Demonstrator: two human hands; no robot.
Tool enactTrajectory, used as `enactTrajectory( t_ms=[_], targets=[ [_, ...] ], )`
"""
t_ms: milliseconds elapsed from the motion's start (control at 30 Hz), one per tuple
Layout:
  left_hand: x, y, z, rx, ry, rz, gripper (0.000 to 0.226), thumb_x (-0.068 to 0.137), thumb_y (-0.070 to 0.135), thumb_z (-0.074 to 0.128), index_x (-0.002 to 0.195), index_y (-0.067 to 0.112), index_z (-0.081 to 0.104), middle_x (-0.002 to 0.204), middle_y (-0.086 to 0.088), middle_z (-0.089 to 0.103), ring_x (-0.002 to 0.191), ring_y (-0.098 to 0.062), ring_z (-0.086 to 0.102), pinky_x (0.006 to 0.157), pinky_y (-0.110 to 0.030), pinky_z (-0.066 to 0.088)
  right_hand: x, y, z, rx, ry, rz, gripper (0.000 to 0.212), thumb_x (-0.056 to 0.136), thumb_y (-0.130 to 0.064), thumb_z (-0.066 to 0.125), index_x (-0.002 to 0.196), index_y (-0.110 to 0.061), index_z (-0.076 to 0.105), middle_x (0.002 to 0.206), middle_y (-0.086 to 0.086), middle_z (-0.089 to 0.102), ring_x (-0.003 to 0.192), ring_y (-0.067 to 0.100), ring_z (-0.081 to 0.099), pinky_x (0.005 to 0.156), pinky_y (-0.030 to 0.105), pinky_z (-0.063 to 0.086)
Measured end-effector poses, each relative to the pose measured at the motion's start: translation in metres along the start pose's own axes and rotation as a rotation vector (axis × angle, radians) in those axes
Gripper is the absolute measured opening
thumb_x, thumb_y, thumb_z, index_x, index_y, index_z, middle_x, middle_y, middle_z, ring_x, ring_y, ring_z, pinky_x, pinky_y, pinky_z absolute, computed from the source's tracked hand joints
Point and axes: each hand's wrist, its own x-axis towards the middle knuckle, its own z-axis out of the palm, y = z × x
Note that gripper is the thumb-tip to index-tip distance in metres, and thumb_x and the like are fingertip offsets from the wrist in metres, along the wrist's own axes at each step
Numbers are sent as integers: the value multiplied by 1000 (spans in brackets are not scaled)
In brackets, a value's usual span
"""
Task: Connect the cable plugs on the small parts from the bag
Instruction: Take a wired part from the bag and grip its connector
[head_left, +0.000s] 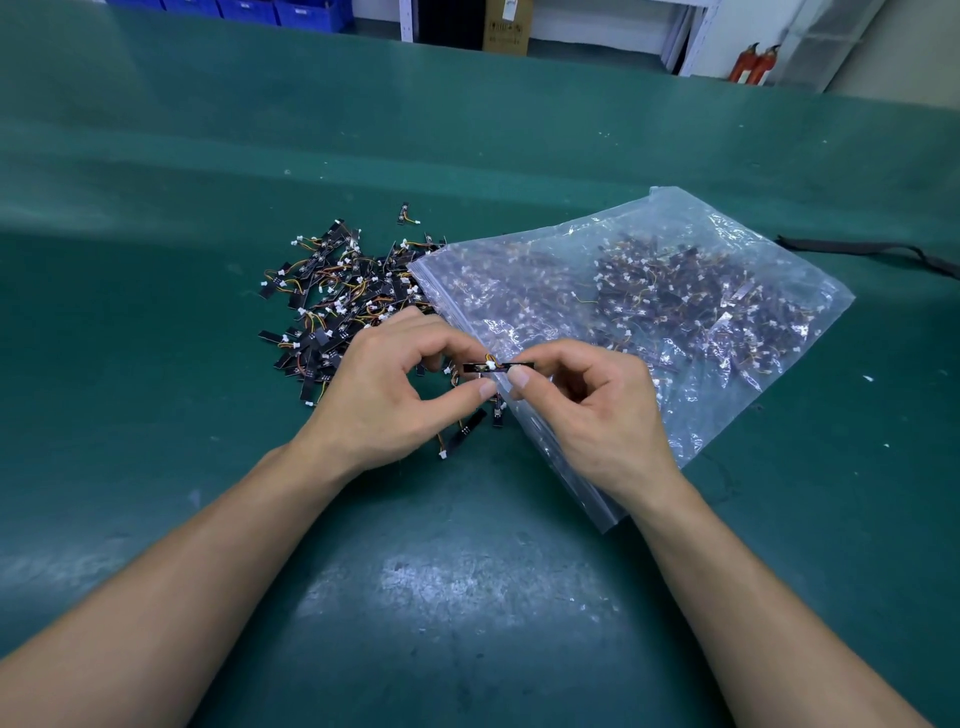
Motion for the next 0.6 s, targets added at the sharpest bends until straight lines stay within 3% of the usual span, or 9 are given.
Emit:
enactTrajectory(
  t_ms=[100, 267, 500, 600],
  targets=[
    [1, 0, 0, 7, 28, 24, 14, 83, 20, 78, 83, 31, 69, 77, 10, 69, 73, -19, 56, 68, -31, 46, 0, 0, -1, 7, -1, -2, 6, 88, -21, 74, 86, -25, 77, 68, -3, 70, 49, 1, 41, 50, 16, 33],
    [1, -2, 1, 32, 39, 59, 4, 84, 17, 78, 81, 17, 76, 75, 8, 68, 71, -21, 57, 66, -35, 47, -1, 0, 1, 35, 4, 10, 8, 84, -26, 78, 90, -30, 77, 71, -11, 70, 49, 4, 41, 49, 16, 34],
    [-1, 0, 0, -6, 13, 31, 2, 86, 21, 75, 84, 22, 74, 79, 12, 70, 76, -17, 58, 70, -35, 48, 1, 2, 1, -38, -6, -25, 10, 89, -22, 72, 80, -27, 75, 70, -9, 71, 53, 9, 53, 54, 18, 40],
    [0, -1, 1, 13, 18, 35, 7, 88, 18, 74, 82, 23, 72, 78, 13, 68, 75, -16, 58, 70, -34, 48, 0, 2, 2, -31, -2, -18, 8, 88, -22, 73, 81, -24, 76, 69, -8, 71, 51, 3, 48, 53, 16, 37]
  ],
)
